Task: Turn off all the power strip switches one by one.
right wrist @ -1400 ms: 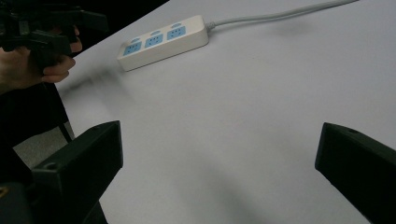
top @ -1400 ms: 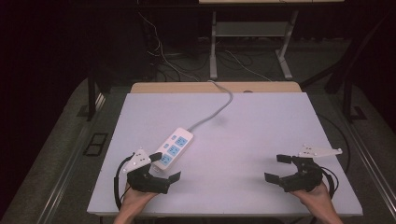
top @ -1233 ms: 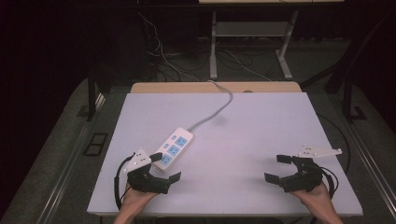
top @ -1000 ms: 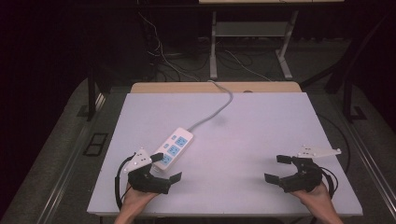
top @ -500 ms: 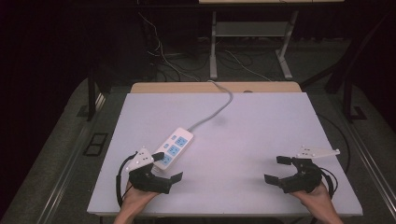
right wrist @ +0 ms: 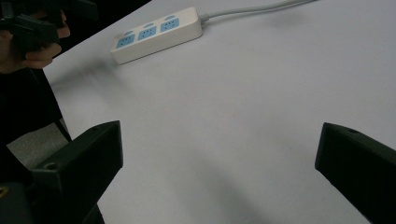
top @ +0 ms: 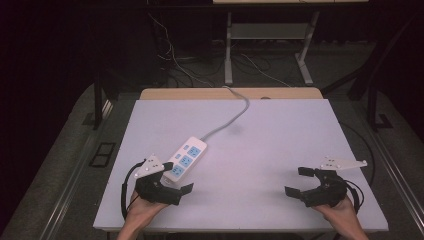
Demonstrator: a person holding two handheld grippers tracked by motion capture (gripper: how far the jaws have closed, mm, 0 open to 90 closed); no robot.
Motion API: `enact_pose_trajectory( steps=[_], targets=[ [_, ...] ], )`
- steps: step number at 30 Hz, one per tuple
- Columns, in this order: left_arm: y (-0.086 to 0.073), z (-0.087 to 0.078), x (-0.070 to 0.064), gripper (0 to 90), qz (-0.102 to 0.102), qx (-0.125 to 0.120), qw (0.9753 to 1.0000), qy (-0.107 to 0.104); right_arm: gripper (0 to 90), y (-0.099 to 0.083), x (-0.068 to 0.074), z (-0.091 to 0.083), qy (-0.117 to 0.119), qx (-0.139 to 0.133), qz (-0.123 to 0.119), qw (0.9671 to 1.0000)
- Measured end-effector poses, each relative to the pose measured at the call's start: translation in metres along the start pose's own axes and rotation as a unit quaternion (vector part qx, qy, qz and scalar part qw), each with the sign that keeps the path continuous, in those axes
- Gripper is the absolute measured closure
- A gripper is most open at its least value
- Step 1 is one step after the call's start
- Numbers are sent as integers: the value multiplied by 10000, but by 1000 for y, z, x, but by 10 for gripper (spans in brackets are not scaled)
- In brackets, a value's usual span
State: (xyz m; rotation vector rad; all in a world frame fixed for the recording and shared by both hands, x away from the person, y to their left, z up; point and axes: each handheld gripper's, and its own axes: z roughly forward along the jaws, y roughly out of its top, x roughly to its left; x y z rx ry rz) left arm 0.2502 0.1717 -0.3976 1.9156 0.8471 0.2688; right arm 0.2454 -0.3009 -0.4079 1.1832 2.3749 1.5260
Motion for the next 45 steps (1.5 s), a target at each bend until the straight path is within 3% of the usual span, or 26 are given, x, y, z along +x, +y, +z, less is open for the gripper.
enact_pose_trajectory(
  steps=[21, 37, 45],
  targets=[
    [22, -19, 23, 0, -50, 259, 9994, 220, 8, -1, 1, 2, 18, 74, -33, 10000],
    [30, -25, 38, 3, -88, 474, 9984, 287, 8, -2, 1, 3, 21, 105, -35, 9999],
    [35, -23, 46, 8, -33, 697, 9969, 364, 8, -2, 2, 3, 22, 112, -42, 9999]
  ],
)
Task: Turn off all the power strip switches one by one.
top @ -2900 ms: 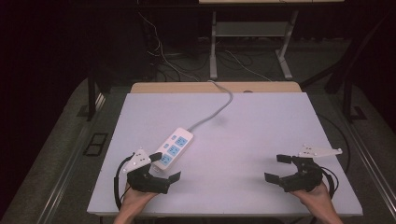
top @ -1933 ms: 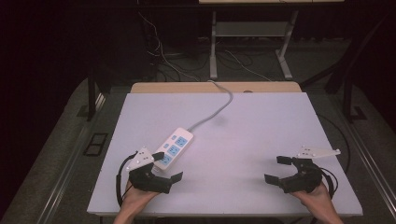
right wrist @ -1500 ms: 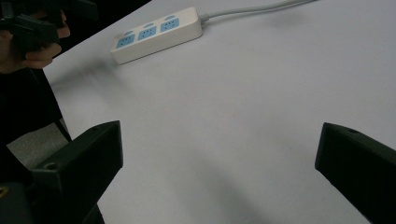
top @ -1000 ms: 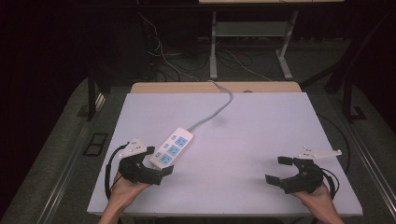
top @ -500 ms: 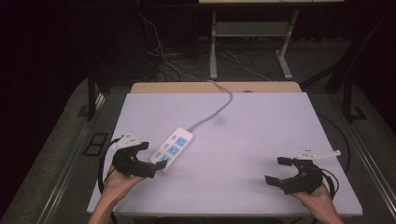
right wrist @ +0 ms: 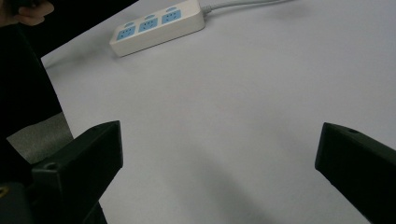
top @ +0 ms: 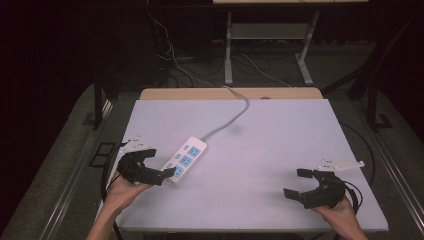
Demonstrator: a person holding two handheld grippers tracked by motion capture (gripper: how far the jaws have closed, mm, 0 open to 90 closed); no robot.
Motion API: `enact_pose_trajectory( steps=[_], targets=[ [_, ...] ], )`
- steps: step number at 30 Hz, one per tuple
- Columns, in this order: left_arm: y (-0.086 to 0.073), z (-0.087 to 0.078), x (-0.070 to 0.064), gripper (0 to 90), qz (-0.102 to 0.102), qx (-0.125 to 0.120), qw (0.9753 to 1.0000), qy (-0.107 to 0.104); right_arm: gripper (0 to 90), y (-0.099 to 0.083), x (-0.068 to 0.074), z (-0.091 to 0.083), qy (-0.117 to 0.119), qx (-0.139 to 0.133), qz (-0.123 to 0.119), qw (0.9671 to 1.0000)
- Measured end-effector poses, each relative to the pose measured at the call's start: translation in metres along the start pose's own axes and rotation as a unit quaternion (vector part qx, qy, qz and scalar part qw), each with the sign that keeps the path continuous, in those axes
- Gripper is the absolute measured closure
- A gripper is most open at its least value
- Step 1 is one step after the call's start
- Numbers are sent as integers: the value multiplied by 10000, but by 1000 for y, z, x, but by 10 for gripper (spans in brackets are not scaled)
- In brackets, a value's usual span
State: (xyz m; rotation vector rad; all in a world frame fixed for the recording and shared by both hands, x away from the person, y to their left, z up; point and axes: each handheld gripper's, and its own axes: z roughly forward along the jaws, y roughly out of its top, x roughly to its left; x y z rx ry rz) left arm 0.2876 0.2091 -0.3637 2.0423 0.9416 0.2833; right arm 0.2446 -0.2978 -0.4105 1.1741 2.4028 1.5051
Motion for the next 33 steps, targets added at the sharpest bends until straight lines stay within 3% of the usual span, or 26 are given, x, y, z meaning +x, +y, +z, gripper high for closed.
enact_pose_trajectory(
  steps=[11, 16, 22, 33],
  targets=[
    [8, 8, 9, 38, 63, 366, 9993, 38, 8, 0, 0, 0, 1, 29, -13, 10000],
    [12, 12, 11, 94, 127, 527, 9985, 87, 8, 0, 0, 0, 3, 25, -29, 10000],
    [13, 17, 14, 204, 227, 718, 9968, 269, 8, 0, 0, 1, 6, 35, -25, 10000],
    [14, 24, 24, 511, 269, 907, 9953, 221, 8, -1, 0, 0, 6, 40, -29, 10000]
  ],
)
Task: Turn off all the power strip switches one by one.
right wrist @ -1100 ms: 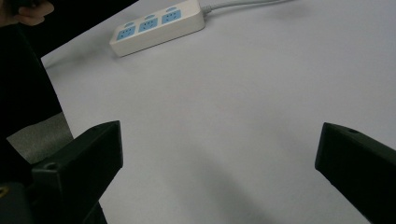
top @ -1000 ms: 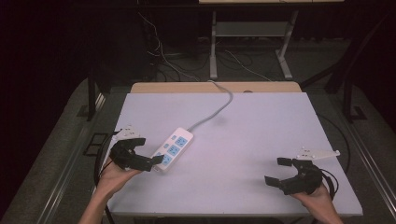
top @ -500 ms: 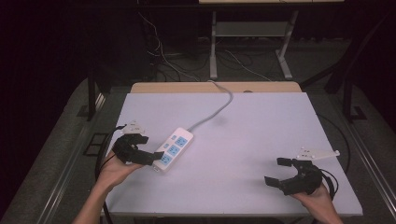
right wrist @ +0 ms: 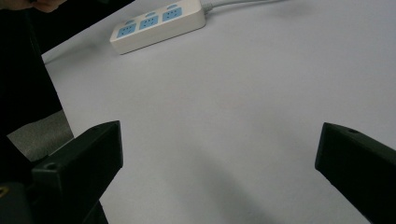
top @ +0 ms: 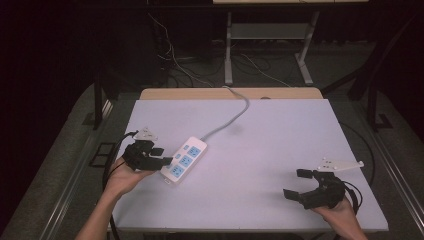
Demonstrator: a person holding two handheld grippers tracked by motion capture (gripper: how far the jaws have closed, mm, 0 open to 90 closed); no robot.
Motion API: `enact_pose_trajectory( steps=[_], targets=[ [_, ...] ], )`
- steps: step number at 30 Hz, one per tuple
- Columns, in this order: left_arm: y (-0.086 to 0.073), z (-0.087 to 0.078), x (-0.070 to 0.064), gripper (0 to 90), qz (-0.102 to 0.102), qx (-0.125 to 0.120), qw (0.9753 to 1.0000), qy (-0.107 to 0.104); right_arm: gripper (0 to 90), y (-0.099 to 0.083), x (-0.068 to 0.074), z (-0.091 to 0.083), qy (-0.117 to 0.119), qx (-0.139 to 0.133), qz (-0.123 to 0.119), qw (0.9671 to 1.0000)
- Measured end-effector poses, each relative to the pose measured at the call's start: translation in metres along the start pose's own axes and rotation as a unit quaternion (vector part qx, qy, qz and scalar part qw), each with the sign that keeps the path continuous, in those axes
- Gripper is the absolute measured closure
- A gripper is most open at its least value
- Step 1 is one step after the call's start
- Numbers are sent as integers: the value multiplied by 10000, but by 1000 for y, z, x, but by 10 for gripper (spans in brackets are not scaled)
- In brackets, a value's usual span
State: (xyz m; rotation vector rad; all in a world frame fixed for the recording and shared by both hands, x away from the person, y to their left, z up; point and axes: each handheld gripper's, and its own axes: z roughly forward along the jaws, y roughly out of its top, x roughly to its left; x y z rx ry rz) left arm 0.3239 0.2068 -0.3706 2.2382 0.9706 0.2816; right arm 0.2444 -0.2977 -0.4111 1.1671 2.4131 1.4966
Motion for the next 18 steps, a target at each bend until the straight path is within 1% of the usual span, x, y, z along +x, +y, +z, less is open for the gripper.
enact_pose_trajectory(
  steps=[1, 2, 3, 4, 5, 7, 8, 9, 10, 11, 12, 14, 18],
  targets=[
    [0, 1, 1, 535, -3, 9, 10000, -32, 8, 0, 0, 0, 0, 1, 1, 10000],
    [0, 1, 2, 535, -7, 34, 10000, -38, 8, 0, 0, 0, 0, 1, 1, 10000],
    [-1, 2, 3, 583, -19, 42, 10000, -71, 8, 0, 0, 0, -3, 5, -1, 10000],
    [-1, 3, 4, 602, -30, 70, 9999, -100, 8, 0, 0, 0, -1, 5, -1, 10000],
    [-1, 4, 5, 602, -12, 98, 9999, -125, 8, 0, 0, 0, -1, 5, -1, 10000],
    [-1, 6, 6, 648, 4, 167, 9997, -181, 8, 0, 0, 0, -1, 13, 4, 10000],
    [-1, 7, 7, 648, 12, 174, 9996, -200, 8, 0, 0, 0, -1, 13, 4, 10000],
    [-1, 8, 7, 680, -3, 196, 9996, -223, 8, 0, 0, 0, 0, 16, 3, 10000],
    [-1, 9, 8, 680, 0, 221, 9995, -239, 8, 0, 0, 0, 0, 16, 3, 10000],
    [-1, 10, 9, 710, 2, 230, 9994, -258, 8, 0, 0, 1, 1, 17, 3, 10000],
    [-1, 11, 9, 710, -14, 245, 9993, -283, 8, 0, 0, 1, 1, 17, 3, 10000],
    [-1, 13, 10, 761, 0, 299, 9991, -306, 8, 0, 0, 1, 11, 16, -6, 10000],
    [-1, 17, 11, 808, 26, 413, 9987, -293, 8, -1, 0, 1, 10, 23, -6, 10000]
  ],
)
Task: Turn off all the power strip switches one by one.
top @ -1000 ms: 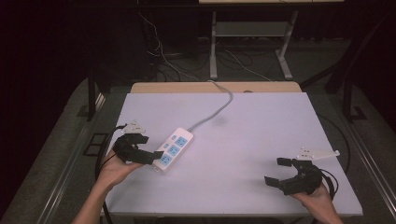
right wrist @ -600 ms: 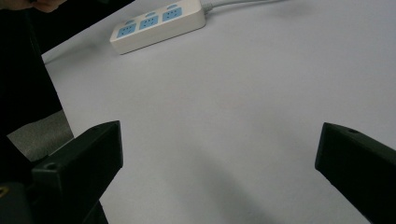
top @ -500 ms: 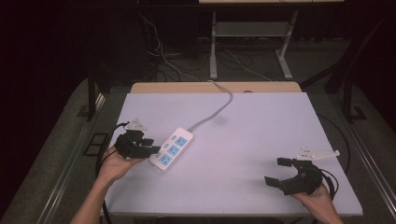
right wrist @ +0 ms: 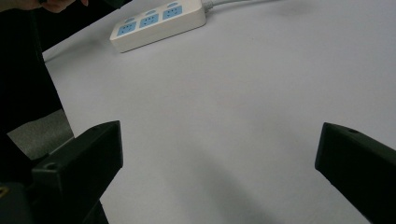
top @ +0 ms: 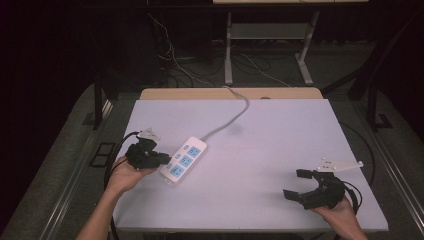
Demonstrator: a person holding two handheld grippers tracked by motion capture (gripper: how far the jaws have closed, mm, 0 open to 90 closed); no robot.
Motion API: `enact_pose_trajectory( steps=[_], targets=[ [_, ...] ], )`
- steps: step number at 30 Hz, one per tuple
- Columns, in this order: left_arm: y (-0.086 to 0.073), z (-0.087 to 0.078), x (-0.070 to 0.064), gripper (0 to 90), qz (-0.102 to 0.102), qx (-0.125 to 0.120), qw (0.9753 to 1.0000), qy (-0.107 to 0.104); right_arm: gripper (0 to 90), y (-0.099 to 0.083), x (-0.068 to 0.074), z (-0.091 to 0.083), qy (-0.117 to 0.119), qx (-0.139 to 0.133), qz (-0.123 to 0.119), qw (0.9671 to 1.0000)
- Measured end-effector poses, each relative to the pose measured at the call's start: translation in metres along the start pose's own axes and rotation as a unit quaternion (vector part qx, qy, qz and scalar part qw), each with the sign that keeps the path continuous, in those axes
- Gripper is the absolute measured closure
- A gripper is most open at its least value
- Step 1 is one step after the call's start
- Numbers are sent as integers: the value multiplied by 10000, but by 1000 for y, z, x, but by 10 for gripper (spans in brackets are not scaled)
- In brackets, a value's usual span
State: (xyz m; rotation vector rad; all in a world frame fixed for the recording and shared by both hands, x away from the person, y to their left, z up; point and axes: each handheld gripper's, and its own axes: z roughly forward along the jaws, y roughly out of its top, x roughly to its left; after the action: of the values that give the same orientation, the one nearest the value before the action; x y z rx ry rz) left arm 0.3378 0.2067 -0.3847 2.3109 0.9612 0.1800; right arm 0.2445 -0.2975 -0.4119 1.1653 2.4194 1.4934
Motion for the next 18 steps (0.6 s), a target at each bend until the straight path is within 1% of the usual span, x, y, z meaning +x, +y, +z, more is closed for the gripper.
enact_pose_trajectory(
  steps=[6, 7, 9, 10, 13, 14, 17, 18],
  targets=[
    [0, 6, 1, 887, 63, 176, 9998, -19, 8, 0, 0, 0, 10, 4, 6, 10000],
    [0, 7, 2, 889, 96, 212, 9997, -12, 8, 0, 0, 0, 10, 2, -5, 10000],
    [0, 10, 2, 889, 94, 266, 9996, 6, 8, 0, 0, 0, 18, 5, -10, 10000],
    [0, 11, 2, 890, 138, 310, 9994, 9, 8, 0, 0, 0, 23, 6, -17, 10000],
    [0, 14, 2, 890, 138, 379, 9992, 16, 8, 0, 0, 0, 23, 9, -17, 10000],
    [0, 15, 2, 890, 167, 417, 9990, 10, 8, 0, 0, 0, 23, 8, -9, 10000],
    [0, 18, 2, 890, 157, 468, 9988, 4, 8, 0, 0, 0, 18, -4, -7, 10000],
    [-1, 18, 2, 890, 128, 436, 9990, -7, 8, 0, -1, 0, 16, -5, -9, 10000]
  ],
)
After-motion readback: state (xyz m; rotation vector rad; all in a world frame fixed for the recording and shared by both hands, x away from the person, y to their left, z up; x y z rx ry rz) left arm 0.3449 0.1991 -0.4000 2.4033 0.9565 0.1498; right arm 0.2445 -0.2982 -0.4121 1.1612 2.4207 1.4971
